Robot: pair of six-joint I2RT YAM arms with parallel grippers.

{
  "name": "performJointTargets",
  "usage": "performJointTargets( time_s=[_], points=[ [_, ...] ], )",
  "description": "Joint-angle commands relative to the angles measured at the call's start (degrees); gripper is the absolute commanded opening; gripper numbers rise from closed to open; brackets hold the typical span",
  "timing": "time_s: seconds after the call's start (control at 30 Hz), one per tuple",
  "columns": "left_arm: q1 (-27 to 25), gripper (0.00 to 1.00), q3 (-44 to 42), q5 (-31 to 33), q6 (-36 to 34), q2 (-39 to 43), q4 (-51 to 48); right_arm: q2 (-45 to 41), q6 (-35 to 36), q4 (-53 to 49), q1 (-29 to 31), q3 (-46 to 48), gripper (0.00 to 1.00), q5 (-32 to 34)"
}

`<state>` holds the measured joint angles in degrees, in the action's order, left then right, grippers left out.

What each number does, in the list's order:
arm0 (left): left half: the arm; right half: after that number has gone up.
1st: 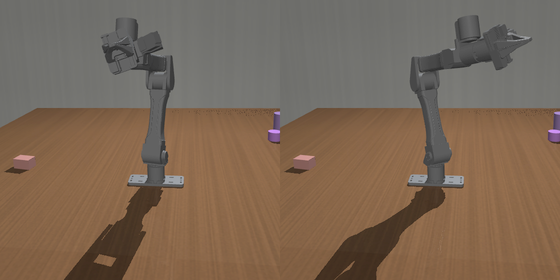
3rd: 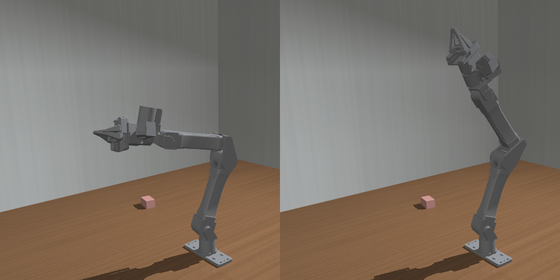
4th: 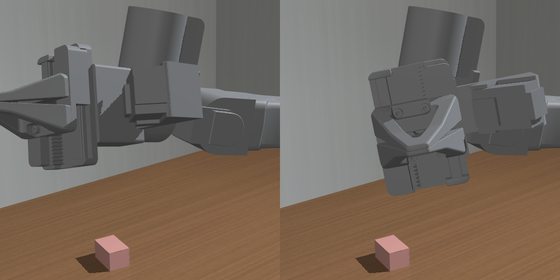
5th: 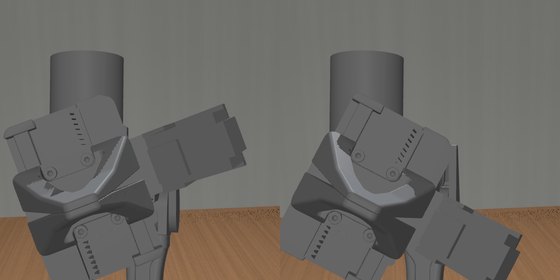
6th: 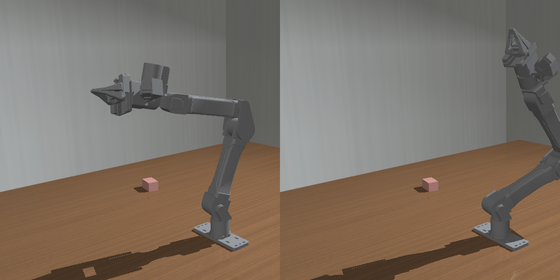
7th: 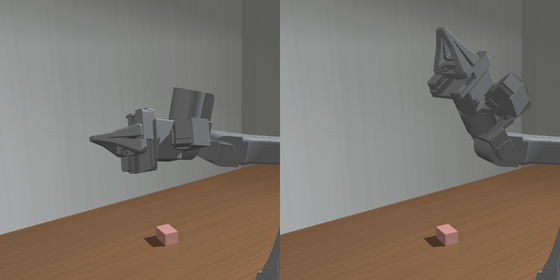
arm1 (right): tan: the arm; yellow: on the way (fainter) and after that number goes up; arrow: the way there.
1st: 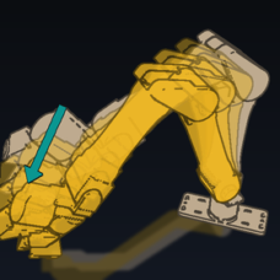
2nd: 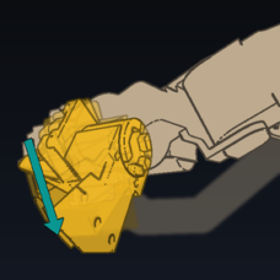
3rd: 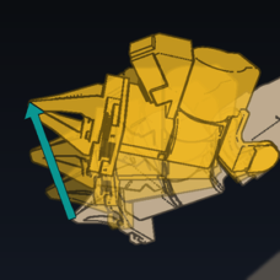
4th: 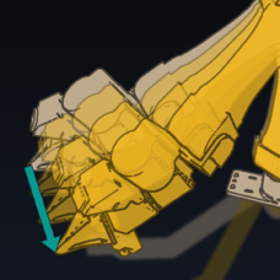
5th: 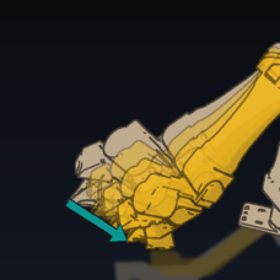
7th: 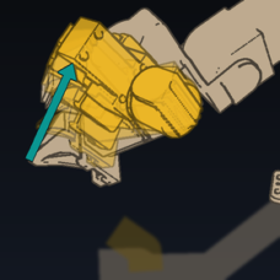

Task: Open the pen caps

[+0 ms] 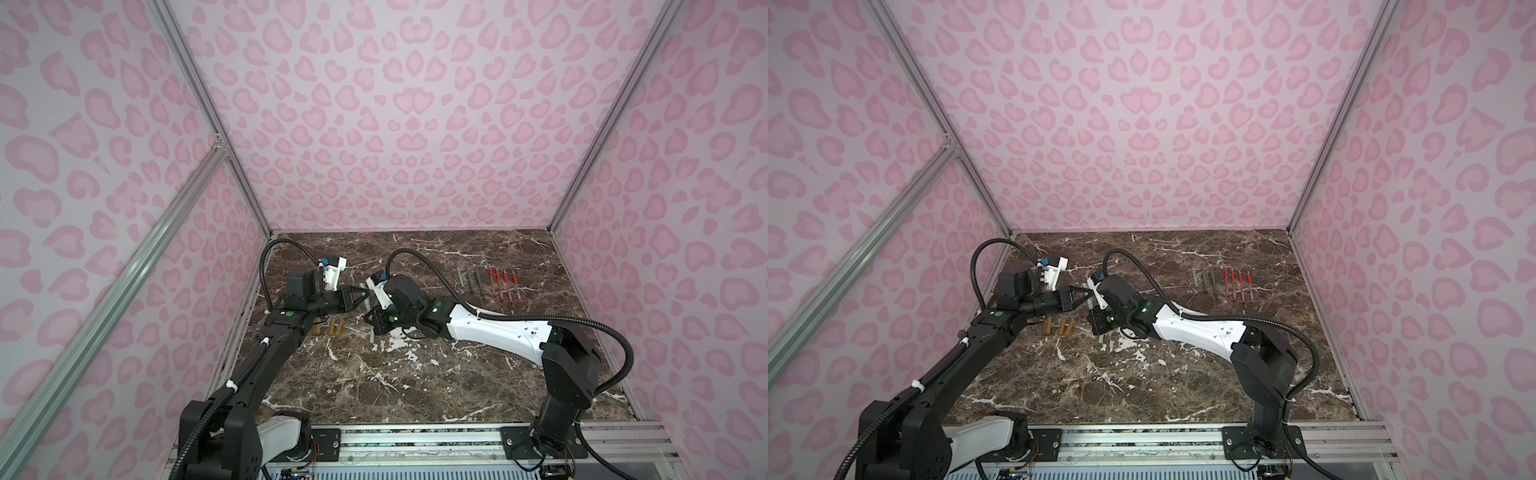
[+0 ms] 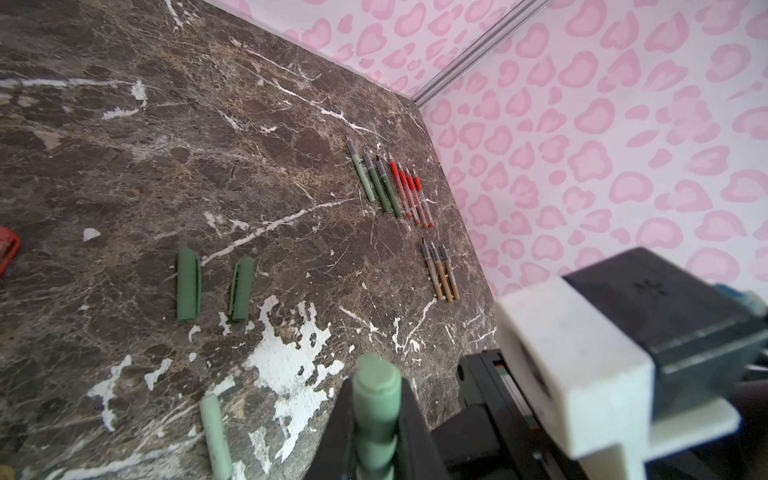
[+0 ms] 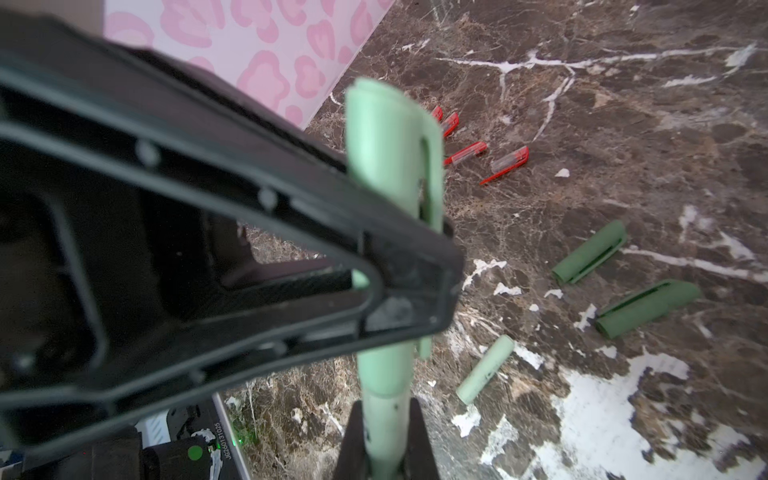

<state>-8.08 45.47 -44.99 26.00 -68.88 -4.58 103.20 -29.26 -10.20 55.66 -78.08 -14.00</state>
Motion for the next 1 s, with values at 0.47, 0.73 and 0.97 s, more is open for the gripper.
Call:
performJointTargets(
  time_s=[0.47, 0.73, 0.97],
  points=[
    [2.32, 0.03, 2.89, 1.27, 0.45, -0.98, 0.81, -8.28, -6.42, 8.46, 0.59, 24.80, 0.00, 3.11],
    [1.26, 0.04, 2.95, 1.47, -0.36, -3.89, 0.08, -14.58, -6.03, 6.37, -1.18, 29.36, 0.00, 6.08],
    [-5.52, 0.03, 1.24, 9.02, -7.01, -7.99, -5.68, -20.69, -5.17, 0.03, -6.10, 30.95, 0.00, 7.89]
  ],
)
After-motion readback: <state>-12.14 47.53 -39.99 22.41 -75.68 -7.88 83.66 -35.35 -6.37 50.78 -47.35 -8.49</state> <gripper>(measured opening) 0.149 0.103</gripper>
